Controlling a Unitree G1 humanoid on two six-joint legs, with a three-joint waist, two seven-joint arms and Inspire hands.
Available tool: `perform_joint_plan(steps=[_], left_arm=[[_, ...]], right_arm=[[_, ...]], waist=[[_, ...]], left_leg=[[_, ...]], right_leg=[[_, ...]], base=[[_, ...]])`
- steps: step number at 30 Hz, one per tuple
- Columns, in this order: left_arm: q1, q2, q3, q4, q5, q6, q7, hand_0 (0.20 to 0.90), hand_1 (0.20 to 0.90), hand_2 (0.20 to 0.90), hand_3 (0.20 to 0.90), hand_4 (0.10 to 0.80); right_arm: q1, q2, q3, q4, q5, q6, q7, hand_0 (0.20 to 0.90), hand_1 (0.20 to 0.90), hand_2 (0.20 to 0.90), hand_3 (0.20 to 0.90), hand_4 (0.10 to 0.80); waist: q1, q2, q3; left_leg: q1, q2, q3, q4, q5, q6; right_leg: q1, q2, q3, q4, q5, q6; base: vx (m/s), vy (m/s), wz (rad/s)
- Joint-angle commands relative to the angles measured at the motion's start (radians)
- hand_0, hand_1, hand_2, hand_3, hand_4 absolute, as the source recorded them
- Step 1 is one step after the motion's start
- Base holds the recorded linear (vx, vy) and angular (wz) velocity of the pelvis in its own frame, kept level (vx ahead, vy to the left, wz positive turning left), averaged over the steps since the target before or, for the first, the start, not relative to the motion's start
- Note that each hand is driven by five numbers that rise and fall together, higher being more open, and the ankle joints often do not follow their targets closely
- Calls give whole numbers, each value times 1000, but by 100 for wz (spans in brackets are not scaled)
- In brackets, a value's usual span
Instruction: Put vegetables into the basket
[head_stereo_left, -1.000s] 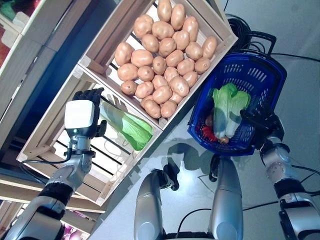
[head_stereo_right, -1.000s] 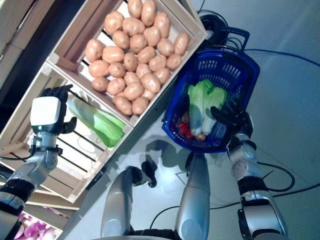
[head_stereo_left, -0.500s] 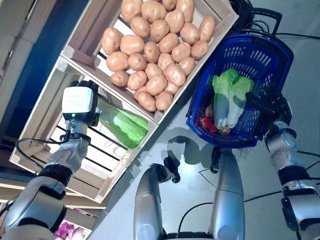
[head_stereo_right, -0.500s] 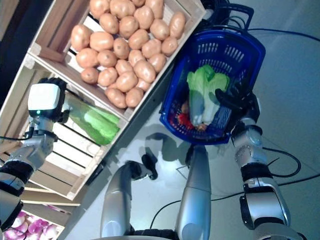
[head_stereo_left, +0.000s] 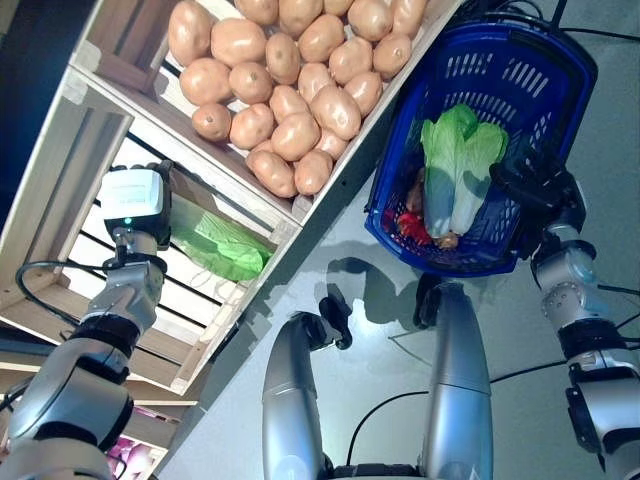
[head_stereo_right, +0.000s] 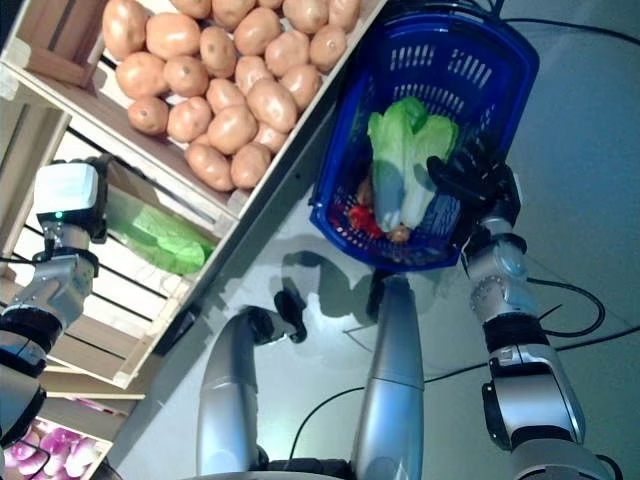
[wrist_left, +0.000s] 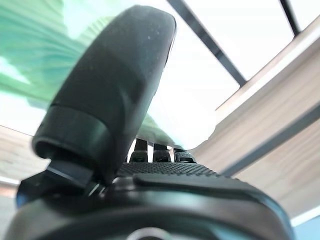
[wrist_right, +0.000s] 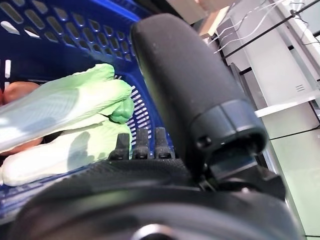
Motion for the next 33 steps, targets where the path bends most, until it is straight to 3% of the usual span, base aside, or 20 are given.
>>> perform_joint_plan(steps=[1,5,11,12,13,27,33], left_arm=[[-154,97,-44,21,11,0,-123,900,900,900,900,800],[-190,114,-119,34,-20,49,-299,900,900,900,900,800],[-143,153,-132,11,-95,86,-492,900,900,900,900,800],[-132,158,-127,5,-117,88,-507,686,686,686,686,657],[-120,161,-118,0,-138,89,-511,300,300,300,300,400],[-95,201,-41,-65,-173,25,-439,300,300,300,300,400],[-43,191,32,-71,-293,-84,-449,300,300,300,300,400]], right_arm=[[-46,-43,6,-44,60,-65,18,900,900,900,900,800],[-55,-53,20,-48,74,-72,13,900,900,900,900,800],[-44,-79,20,-54,93,-79,4,900,900,900,900,800],[-42,-80,18,-55,95,-82,6,900,900,900,900,800],[-39,-81,17,-56,96,-84,5,900,900,900,900,800],[-10,-66,-6,-52,101,-97,21,900,900,900,900,800],[31,-35,-18,-75,90,-107,17,900,900,900,900,800]], waist=[[-49,-36,-5],[-48,-38,-5],[-41,-25,-5],[-39,-23,-5],[-38,-22,-5],[-25,-35,-5],[-26,-54,-5]], left_leg=[[-5,-23,54,-41,-37,22],[-23,-27,51,-59,-25,20],[-15,-37,47,-87,-13,20],[-12,-39,46,-92,-11,20],[-10,-40,45,-94,-10,20],[103,-34,49,-135,-7,20],[217,-31,53,-169,-5,23]], right_leg=[[78,12,10,-75,8,35],[66,14,-1,-97,22,41],[77,20,0,-121,28,42],[80,22,1,-125,29,42],[83,22,2,-127,29,41],[202,20,-20,-157,18,40],[318,21,-41,-191,15,38]], base=[[0,0,0],[-8,-14,4],[0,7,-9],[-3,12,-13],[0,10,-6],[0,-1,1],[-2,-1,3]])
